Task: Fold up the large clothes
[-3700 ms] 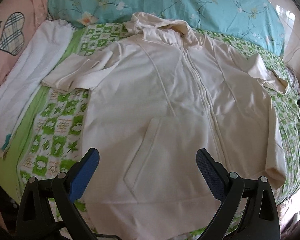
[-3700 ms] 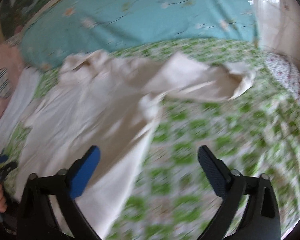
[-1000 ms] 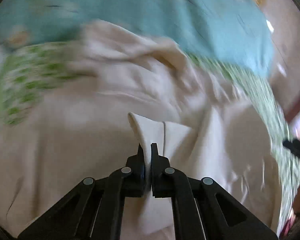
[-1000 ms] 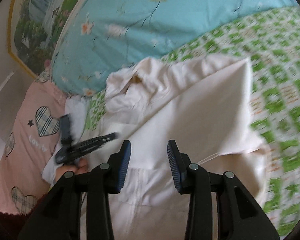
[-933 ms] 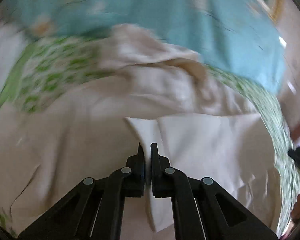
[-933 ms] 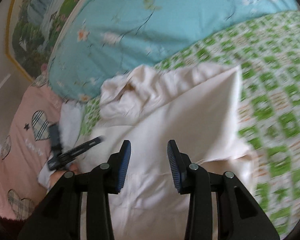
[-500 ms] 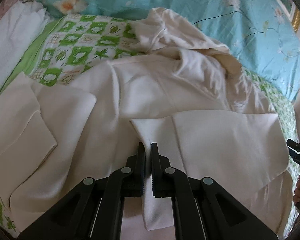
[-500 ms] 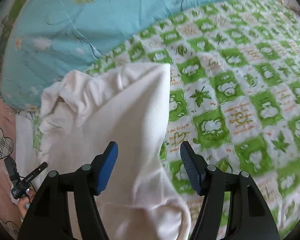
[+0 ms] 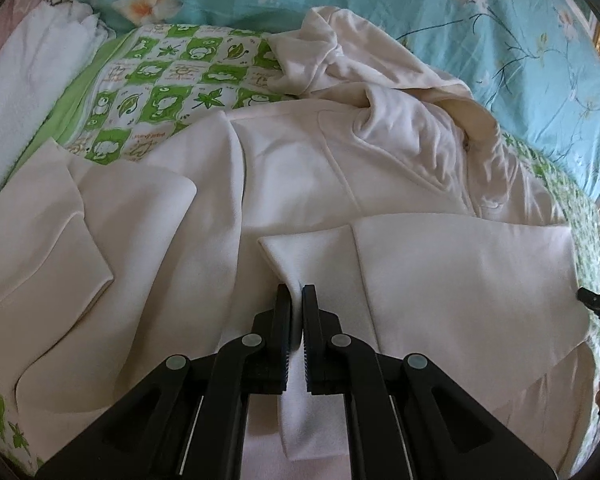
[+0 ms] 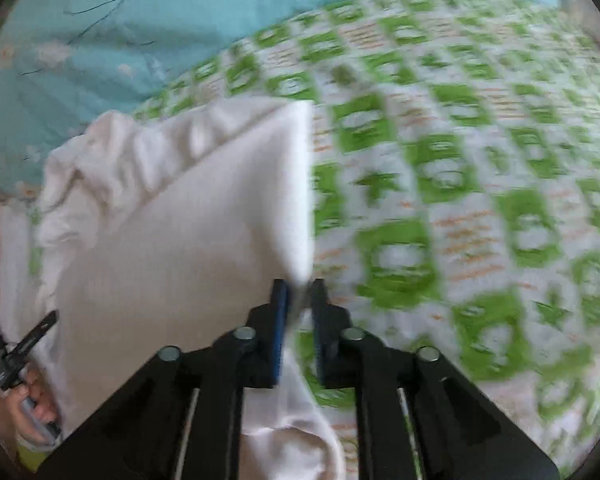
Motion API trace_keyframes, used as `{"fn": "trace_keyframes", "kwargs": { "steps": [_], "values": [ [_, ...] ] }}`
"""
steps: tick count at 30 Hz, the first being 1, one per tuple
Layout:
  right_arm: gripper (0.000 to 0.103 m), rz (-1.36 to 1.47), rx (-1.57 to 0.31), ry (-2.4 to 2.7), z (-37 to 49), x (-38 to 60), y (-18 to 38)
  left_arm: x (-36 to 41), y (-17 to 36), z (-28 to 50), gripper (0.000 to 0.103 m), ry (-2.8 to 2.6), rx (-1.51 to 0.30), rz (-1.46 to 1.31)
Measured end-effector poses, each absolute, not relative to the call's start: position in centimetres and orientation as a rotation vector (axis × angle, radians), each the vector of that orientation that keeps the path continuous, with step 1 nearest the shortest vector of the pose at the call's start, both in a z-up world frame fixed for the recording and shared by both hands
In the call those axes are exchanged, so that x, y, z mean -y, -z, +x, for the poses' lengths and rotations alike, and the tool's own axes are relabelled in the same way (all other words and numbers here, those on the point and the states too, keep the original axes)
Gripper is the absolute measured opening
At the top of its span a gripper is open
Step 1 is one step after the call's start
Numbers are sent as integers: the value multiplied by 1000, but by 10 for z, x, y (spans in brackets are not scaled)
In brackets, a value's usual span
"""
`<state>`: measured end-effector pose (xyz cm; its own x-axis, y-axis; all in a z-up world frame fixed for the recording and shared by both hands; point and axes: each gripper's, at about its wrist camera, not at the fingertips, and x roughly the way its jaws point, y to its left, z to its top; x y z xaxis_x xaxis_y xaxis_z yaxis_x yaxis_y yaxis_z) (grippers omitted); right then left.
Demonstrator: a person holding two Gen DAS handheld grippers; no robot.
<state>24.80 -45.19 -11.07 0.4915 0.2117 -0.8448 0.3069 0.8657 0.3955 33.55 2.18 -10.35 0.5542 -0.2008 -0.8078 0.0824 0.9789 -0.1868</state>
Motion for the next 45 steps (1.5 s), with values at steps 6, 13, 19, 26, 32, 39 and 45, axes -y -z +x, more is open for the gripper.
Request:
{"fn": "trace_keyframes", "kwargs": {
  "steps": [6, 13, 19, 26, 32, 39, 45],
  "values": [
    [42, 524, -976, -162, 217, 405, 73, -34, 90, 301, 9, 175, -968, -164],
    [42, 607, -1060, -107, 205, 410, 100, -90, 51, 241, 52, 75, -845, -139],
    [42, 582, -980, -187, 182, 392, 62, -129, 45, 256, 58, 16, -850, -118],
    [42, 584, -1009, -294, 180, 345, 61, -124, 82, 309, 63, 40, -976, 1],
    [42, 589, -1040, -298, 173, 328, 64, -143, 102, 329, 18, 12, -998, -36],
    [42, 599, -1038, -310, 172, 321, 63, -156, 76, 315, 7, 77, -935, -227],
    [42, 617, -1001, -337, 167, 322, 54, -104, 27, 285, 7, 258, -844, -305]
  ]
}}
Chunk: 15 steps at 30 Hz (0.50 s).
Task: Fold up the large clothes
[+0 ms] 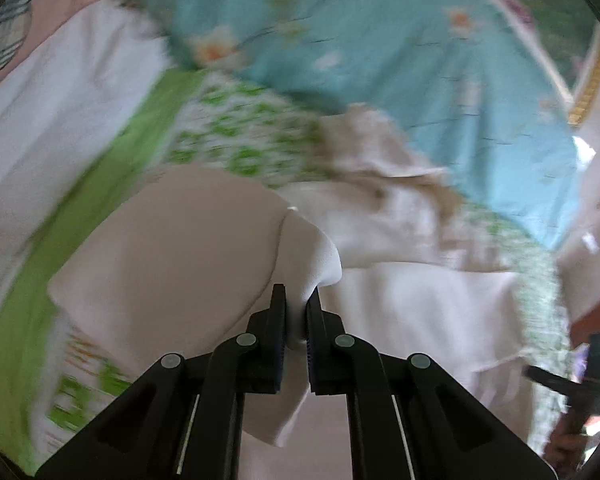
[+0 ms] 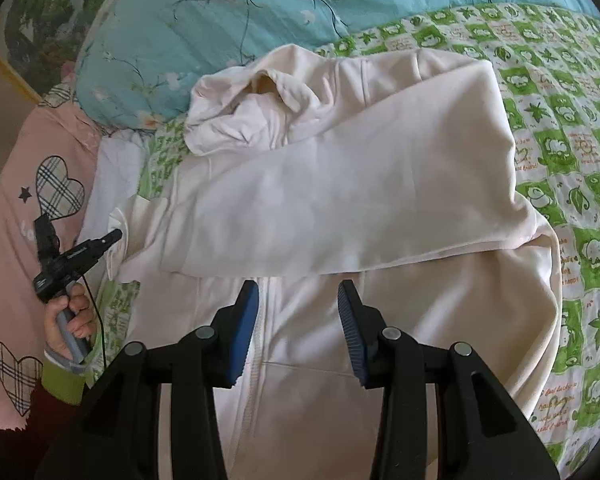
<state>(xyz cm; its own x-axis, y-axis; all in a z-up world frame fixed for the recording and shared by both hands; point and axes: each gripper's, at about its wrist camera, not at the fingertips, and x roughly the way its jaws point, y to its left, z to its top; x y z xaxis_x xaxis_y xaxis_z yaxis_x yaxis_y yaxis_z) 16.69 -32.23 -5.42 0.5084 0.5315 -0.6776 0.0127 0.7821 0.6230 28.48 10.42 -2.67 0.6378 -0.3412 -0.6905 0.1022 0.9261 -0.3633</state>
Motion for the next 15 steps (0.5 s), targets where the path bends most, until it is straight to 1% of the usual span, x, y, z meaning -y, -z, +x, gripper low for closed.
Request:
{"fn": "trace_keyframes", "kwargs": {
  "steps": [6, 11, 15],
  "values": [
    [42, 656, -978, -319, 160, 337, 53, 7, 6, 276, 7, 489, -829, -290],
    [42, 690, -962, -280, 150, 361, 55, 103, 24, 290, 7, 623, -884, -286],
    [42, 707, -948, -237, 143, 383, 56, 157, 41, 299, 7, 671, -923, -281]
  ]
}}
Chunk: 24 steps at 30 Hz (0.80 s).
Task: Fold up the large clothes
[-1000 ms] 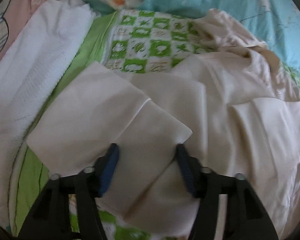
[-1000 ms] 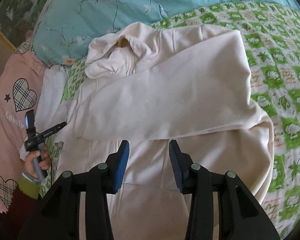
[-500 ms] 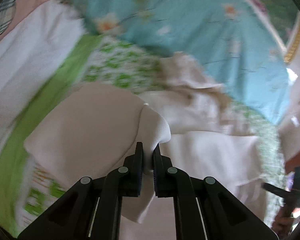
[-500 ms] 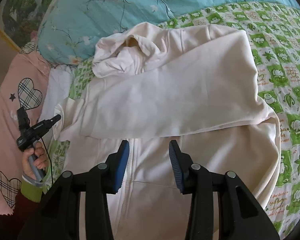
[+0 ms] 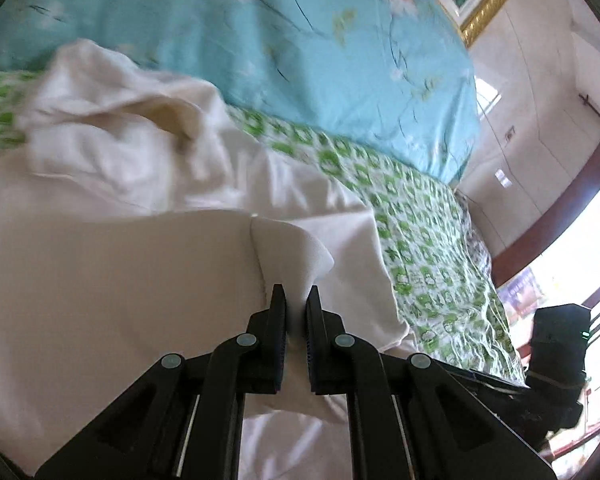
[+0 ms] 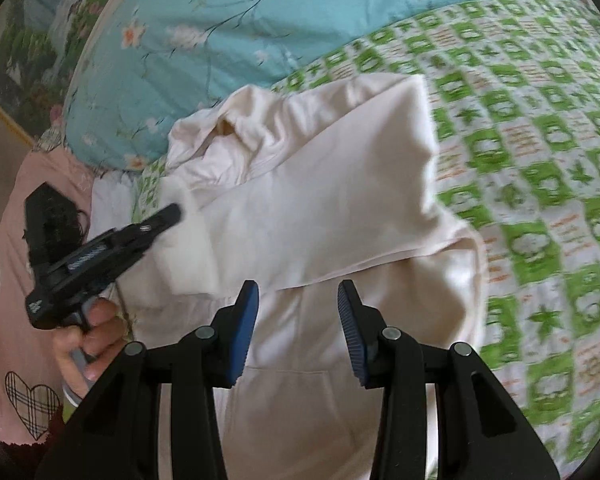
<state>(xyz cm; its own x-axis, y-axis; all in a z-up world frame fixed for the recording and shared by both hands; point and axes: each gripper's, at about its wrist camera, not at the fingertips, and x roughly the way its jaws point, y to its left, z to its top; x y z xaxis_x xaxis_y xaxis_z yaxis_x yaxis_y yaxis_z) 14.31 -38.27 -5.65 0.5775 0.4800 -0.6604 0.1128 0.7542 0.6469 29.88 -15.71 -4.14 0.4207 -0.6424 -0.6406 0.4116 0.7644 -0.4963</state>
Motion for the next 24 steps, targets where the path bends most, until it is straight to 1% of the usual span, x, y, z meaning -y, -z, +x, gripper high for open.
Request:
{"fn": "trace_keyframes", "kwargs": {
  "steps": [5, 6, 7, 8, 10, 12, 13, 15, 16, 21, 24],
  "values": [
    [42, 723, -949, -200, 143, 400, 62, 191, 76, 316, 9, 663, -1010, -251],
    [42, 723, -950, -197, 145, 401, 63, 190, 83, 317, 13, 658, -1031, -248],
    [42, 722, -951, -196, 147, 402, 64, 187, 86, 316, 21, 648, -1042, -244],
    [42, 722, -953, -196, 148, 402, 65, 183, 88, 312, 26, 639, -1046, -242],
    [42, 718, -959, -207, 154, 399, 67, 166, 87, 302, 48, 625, -1045, -244],
    [42, 708, -975, -221, 164, 393, 71, 144, 81, 285, 54, 595, -1023, -237],
    [43, 705, -980, -227, 168, 390, 73, 134, 79, 277, 54, 576, -1016, -233],
    [49, 693, -996, -246, 179, 381, 78, 101, 74, 257, 54, 527, -998, -243],
    [50, 686, -1004, -249, 184, 378, 80, 85, 73, 249, 55, 497, -989, -245],
    [50, 648, -1038, -266, 211, 364, 90, -16, 65, 207, 55, 235, -934, -233],
    [50, 633, -1061, -252, 222, 361, 96, -70, 70, 195, 56, 111, -937, -236]
  ]
}}
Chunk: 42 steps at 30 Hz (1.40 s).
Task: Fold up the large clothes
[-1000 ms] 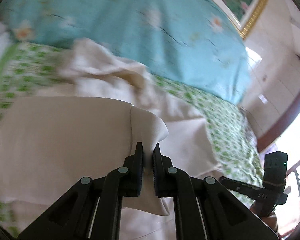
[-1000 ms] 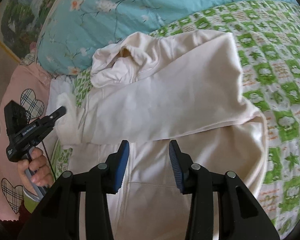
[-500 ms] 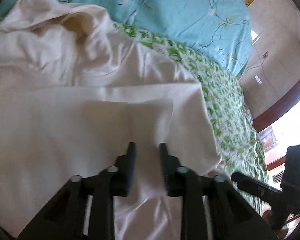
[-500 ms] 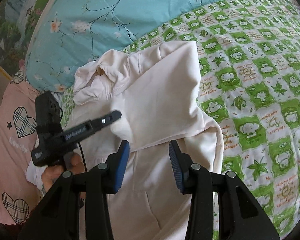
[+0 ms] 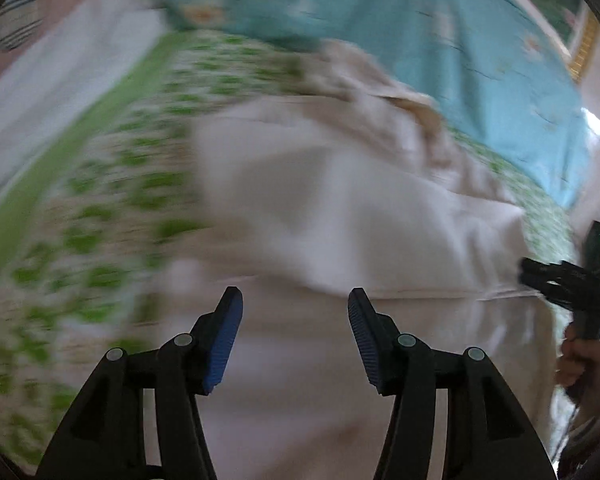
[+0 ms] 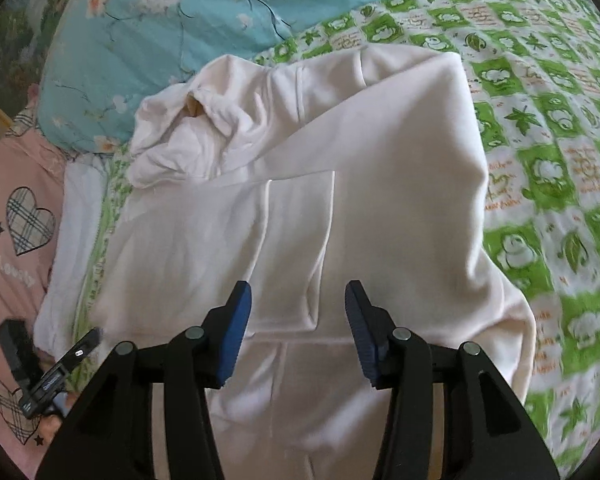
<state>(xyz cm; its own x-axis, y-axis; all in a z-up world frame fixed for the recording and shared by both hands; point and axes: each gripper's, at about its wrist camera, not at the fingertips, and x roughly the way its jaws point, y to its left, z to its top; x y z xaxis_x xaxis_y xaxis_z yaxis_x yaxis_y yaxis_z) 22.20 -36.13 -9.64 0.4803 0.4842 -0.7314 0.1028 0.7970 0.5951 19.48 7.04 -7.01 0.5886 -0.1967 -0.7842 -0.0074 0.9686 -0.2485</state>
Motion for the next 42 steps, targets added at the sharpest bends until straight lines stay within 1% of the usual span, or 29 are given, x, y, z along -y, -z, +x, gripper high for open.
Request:
{"fn": "trace_keyframes", "kwargs": {
  "steps": [3, 9, 10, 11, 12, 13, 14, 16, 18, 20, 22, 24, 26, 27, 28, 29, 30, 31, 34, 36, 38, 39, 40, 41, 42],
  "values": [
    [50, 625, -1084, -249, 232, 359, 105, -96, 81, 199, 56, 63, -971, -204],
    [50, 614, -1094, -256, 243, 352, 110, -92, 95, 227, 55, 56, -973, -108],
    [50, 612, -1093, -261, 245, 350, 110, -89, 97, 231, 53, 59, -973, -99],
    [50, 609, -1094, -266, 248, 347, 109, -87, 99, 237, 48, 56, -969, -86],
    [43, 602, -1096, -274, 250, 345, 110, -85, 100, 238, 33, 43, -964, -71],
    [32, 594, -1096, -282, 251, 342, 109, -85, 102, 241, 22, 19, -961, -58],
    [4, 584, -1096, -287, 253, 339, 108, -88, 103, 243, 21, 5, -956, -69],
    [4, 579, -1059, -282, 251, 339, 101, -95, 99, 241, 18, -21, -922, -119],
    [4, 601, -970, -264, 241, 349, 87, -94, 94, 232, 18, -42, -875, -129],
    [4, 638, -930, -242, 233, 359, 82, -87, 98, 227, 16, -50, -887, -104],
    [4, 629, -957, -217, 230, 361, 89, -81, 107, 223, 12, -48, -935, -76],
    [4, 622, -1016, -205, 229, 358, 104, -87, 106, 216, 13, -23, -943, -116],
    [7, 651, -1055, -214, 229, 360, 115, -100, 99, 209, 14, 31, -950, -199],
    [7, 668, -1059, -218, 228, 362, 118, -113, 91, 205, 20, 76, -938, -267],
    [7, 673, -1056, -220, 227, 363, 118, -120, 85, 204, 32, 107, -931, -311],
    [7, 675, -1054, -223, 226, 363, 117, -128, 79, 206, 40, 128, -925, -347],
    [7, 672, -1052, -224, 226, 364, 116, -136, 71, 213, 57, 143, -918, -384],
    [7, 667, -1053, -223, 227, 363, 116, -141, 67, 220, 65, 159, -921, -409],
    [7, 651, -1056, -219, 229, 358, 114, -148, 66, 261, 65, 215, -959, -484],
    [9, 654, -1056, -219, 229, 356, 114, -147, 77, 292, 65, 222, -997, -484],
    [9, 653, -1057, -215, 230, 355, 114, -145, 92, 318, 63, 230, -1050, -503],
    [9, 650, -1056, -215, 230, 354, 114, -142, 101, 331, 59, 252, -1077, -513],
    [9, 649, -1057, -217, 231, 355, 114, -140, 106, 339, 47, 255, -1086, -509],
    [9, 650, -1057, -220, 231, 355, 113, -135, 109, 345, 39, 252, -1078, -476],
    [9, 649, -1058, -223, 232, 356, 113, -131, 109, 348, 12, 260, -1064, -448]
  ]
}}
